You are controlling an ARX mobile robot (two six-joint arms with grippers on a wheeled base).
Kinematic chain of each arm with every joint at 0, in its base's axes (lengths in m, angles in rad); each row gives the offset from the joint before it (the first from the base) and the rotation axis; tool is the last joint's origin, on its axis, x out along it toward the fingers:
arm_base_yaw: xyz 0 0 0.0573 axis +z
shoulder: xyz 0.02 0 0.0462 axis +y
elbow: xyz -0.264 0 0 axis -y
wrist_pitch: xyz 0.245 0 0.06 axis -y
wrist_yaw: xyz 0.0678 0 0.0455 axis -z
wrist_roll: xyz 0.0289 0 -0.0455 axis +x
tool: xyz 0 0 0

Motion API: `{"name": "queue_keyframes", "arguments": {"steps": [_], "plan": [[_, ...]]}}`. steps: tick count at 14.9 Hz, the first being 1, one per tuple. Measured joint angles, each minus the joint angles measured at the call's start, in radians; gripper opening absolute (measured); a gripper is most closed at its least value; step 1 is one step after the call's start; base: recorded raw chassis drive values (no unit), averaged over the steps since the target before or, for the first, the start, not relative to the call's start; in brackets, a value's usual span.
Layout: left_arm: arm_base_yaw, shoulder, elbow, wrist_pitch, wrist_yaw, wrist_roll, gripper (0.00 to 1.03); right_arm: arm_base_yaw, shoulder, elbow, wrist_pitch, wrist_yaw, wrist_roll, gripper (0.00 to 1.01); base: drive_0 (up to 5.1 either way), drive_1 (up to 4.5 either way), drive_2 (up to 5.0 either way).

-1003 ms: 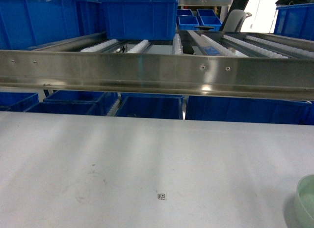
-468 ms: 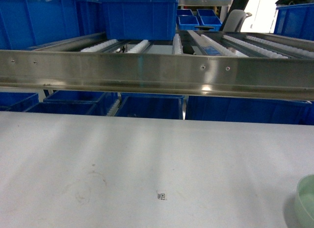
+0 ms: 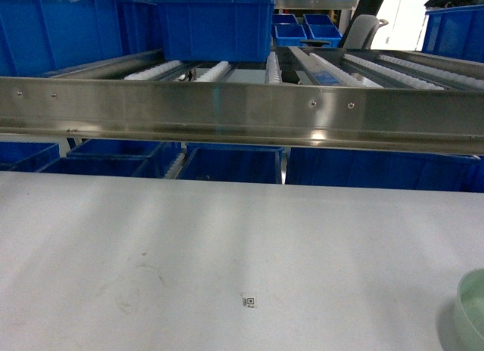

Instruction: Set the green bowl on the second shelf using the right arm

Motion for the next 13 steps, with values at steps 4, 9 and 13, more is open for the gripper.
{"name": "queue_keyframes", "arguments": {"steps": [4,9,13], "plan": [[0.0,0.0,0.0,0.0,0.0,0.0,0.98,-0.093,0.571,0.26,0.077,-0.121,-0.12,0.98,0.0,0.0,0.0],[0.0,0.0,0.0,0.0,0.0,0.0,0.98,-0.117,0.892,0.587,-0.327,-0.19,-0.264,0.98,0.0,0.0,0.0],[0.0,0.0,0.0,0.0,0.0,0.0,0.98,-0.116,0.989,0.652,-0.47,-0.196,-0.355,0.98,0.0,0.0,0.0]]}}
